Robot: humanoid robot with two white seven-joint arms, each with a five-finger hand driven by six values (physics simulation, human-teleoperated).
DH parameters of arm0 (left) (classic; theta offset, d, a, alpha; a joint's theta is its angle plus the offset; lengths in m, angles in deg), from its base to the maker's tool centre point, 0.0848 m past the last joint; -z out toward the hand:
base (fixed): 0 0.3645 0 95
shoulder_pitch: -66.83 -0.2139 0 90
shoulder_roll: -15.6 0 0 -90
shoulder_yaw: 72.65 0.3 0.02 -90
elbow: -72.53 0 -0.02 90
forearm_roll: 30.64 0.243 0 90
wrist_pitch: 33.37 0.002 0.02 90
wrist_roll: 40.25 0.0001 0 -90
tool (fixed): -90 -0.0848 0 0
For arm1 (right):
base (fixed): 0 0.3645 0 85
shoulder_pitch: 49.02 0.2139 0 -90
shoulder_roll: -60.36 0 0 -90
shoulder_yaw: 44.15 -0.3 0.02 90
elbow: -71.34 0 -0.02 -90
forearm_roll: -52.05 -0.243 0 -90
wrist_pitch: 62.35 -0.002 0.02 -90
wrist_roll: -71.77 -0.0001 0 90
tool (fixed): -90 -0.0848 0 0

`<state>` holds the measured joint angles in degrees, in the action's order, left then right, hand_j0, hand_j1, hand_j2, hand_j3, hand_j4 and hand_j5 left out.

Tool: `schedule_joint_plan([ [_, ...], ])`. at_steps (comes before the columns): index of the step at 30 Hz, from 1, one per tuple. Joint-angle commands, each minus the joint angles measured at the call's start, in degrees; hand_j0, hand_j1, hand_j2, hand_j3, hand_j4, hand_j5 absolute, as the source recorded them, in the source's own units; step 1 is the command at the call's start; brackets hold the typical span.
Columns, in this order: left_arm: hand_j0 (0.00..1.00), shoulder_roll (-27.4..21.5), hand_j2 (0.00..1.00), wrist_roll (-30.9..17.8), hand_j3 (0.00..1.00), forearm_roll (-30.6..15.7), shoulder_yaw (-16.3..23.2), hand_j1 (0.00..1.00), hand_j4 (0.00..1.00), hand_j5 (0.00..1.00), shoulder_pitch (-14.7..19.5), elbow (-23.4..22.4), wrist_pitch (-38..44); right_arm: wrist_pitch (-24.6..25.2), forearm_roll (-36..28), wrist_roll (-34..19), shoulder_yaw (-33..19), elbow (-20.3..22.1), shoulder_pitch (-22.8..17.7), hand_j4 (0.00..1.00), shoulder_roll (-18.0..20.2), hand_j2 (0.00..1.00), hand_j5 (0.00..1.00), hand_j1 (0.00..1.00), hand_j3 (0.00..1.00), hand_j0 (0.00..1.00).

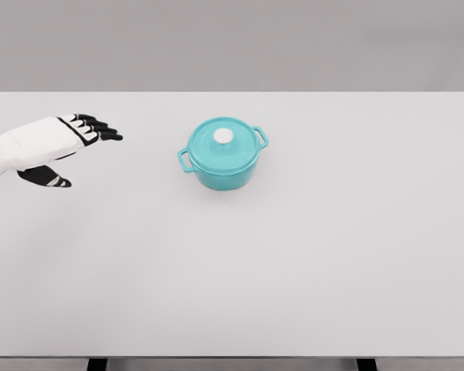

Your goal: Open the lid of the pot with left arm

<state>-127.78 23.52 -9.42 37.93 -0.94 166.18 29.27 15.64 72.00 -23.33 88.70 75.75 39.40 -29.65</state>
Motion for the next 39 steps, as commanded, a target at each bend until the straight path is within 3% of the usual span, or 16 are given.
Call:
schedule_joint_plan([
  [1,1.0,0.03,1.0,-0.05,1.0,-0.21,0.07,1.0,1.0,1.0,0.0,-0.05,0.03,-0.03,-0.09,0.01,-0.05,-0.01,0.0,1.0,0.01,1.0,1.0,1.0,1.0,1.0],
  [5,1.0,-0.23,1.0,-0.31,1.0,-0.21,0.25,1.0,1.0,1.0,-0.09,-0.05,-0.06,-0.03,0.0,0.09,0.04,-0.01,-0.79,1.0,0.01,1.0,1.0,1.0,1.0,1.0],
  [15,1.0,-1.2,1.0,-6.64,1.0,1.37,1.21,1.0,1.0,1.0,2.55,1.53,-1.73,-0.03,0.0,0.09,0.04,-0.01,-0.79,1.0,0.01,1.0,1.0,1.0,1.0,1.0],
  [17,1.0,-1.73,1.0,-7.26,1.0,1.28,7.01,1.0,1.0,1.0,7.38,3.11,-1.64,-0.03,0.0,0.09,0.04,-0.01,-0.79,1.0,0.01,1.0,1.0,1.0,1.0,1.0],
  [18,1.0,-1.73,1.0,-7.26,1.0,0.93,11.75,1.0,1.0,1.0,11.94,2.85,-1.64,-0.03,0.0,0.09,0.04,-0.01,-0.79,1.0,0.01,1.0,1.0,1.0,1.0,1.0],
  [20,1.0,-1.2,1.0,-6.9,1.0,0.75,19.31,1.0,1.0,1.0,20.91,-2.59,-1.64,-0.03,0.0,0.09,0.04,-0.01,-0.79,1.0,0.01,1.0,1.0,1.0,1.0,1.0],
  [22,1.0,-1.02,1.0,-7.17,1.0,0.75,24.32,1.0,1.0,1.0,27.58,-7.08,-2.86,-0.03,0.0,0.09,0.04,-0.01,-0.79,1.0,0.01,1.0,1.0,1.0,1.0,1.0],
  [24,1.0,0.12,1.0,-7.26,1.0,0.75,27.58,1.0,1.0,1.0,31.29,-9.63,-7.64,-0.03,0.0,0.09,0.04,-0.01,-0.79,1.0,0.01,1.0,1.0,1.0,1.0,1.0],
  [28,1.0,5.21,1.0,-7.26,1.0,0.32,28.2,1.0,1.0,1.0,35.15,-9.72,-7.64,-0.03,0.0,0.09,0.04,-0.01,-0.79,1.0,0.01,1.0,1.0,1.0,1.0,1.0],
  [32,1.0,8.64,1.0,-7.34,1.0,-6.37,29.78,1.0,1.0,1.0,38.05,-9.81,-7.64,-0.03,0.0,0.09,0.04,-0.01,-0.79,1.0,0.01,1.0,1.0,1.0,1.0,1.0],
  [39,1.0,15.41,1.0,-7.34,1.0,-6.01,35.4,1.0,1.0,1.0,42.1,-9.98,-5.6,-0.03,0.0,0.09,0.04,-0.01,-0.79,1.0,0.01,1.0,1.0,1.0,1.0,1.0],
])
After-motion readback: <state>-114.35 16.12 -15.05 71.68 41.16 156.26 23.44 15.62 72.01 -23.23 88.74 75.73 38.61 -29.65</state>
